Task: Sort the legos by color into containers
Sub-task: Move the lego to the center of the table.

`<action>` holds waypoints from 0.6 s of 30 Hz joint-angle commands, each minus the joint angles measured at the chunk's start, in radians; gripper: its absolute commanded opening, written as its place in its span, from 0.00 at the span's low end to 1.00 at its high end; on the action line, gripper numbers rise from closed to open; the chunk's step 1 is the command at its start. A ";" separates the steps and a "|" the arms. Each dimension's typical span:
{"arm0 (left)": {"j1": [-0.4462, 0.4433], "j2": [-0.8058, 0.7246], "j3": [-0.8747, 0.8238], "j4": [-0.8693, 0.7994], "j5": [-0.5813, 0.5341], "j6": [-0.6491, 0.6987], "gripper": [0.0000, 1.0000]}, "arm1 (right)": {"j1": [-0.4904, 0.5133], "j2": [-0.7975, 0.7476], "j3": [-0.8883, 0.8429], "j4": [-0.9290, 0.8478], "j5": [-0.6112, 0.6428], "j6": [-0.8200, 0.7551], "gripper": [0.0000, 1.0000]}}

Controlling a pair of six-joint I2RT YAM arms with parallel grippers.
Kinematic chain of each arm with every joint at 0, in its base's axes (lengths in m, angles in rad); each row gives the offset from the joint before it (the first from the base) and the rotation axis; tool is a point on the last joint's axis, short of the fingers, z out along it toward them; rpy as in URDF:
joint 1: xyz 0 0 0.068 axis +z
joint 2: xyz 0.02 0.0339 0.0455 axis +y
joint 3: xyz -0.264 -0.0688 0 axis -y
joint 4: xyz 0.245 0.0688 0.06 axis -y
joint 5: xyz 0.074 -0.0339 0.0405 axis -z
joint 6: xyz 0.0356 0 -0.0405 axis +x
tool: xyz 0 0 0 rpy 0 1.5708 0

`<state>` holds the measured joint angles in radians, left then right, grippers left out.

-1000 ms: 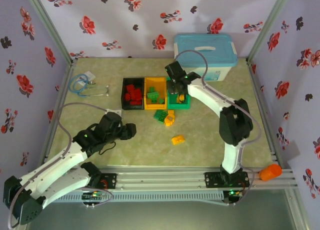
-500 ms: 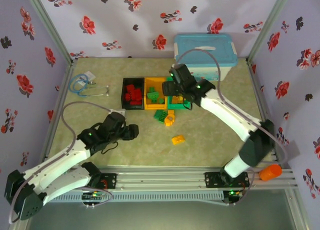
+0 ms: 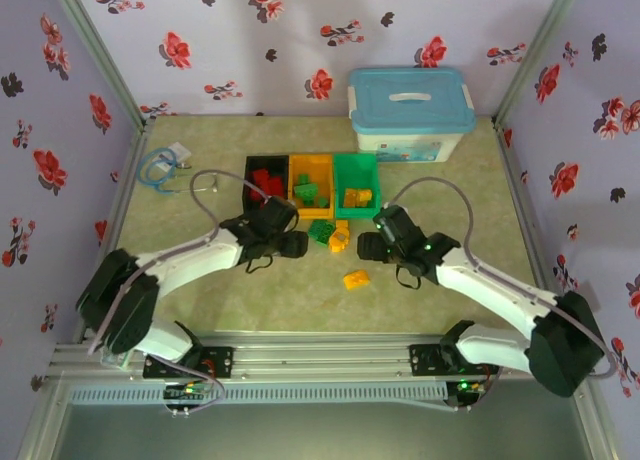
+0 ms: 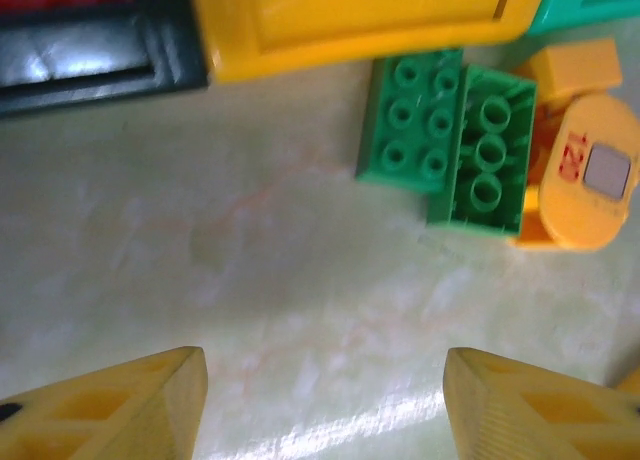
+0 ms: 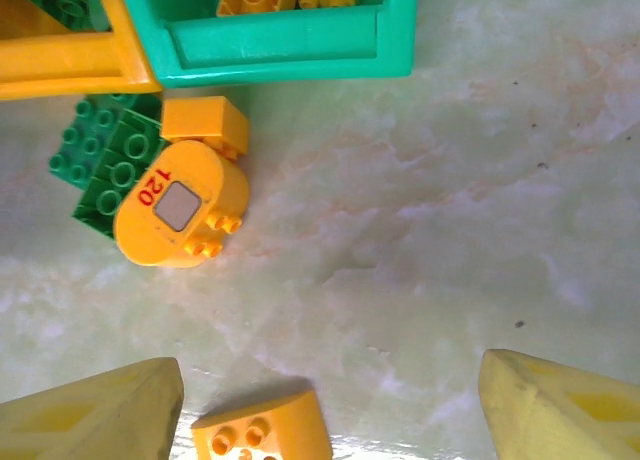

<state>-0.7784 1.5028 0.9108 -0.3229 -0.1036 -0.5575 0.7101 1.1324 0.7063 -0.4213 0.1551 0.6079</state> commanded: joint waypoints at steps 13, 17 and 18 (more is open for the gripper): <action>0.042 0.319 0.251 0.007 -0.036 0.048 0.44 | 0.014 -0.197 -0.129 0.080 -0.011 0.102 0.75; 0.048 0.353 0.274 0.002 -0.042 0.052 0.42 | 0.014 -0.206 -0.145 0.091 -0.012 0.110 0.74; 0.050 0.361 0.279 0.001 -0.044 0.053 0.41 | 0.014 -0.206 -0.146 0.093 -0.015 0.114 0.74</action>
<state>-0.7380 1.8351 1.1549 -0.3103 -0.1226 -0.5220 0.7166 0.9394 0.5793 -0.3576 0.1486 0.6930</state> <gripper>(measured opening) 0.415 0.746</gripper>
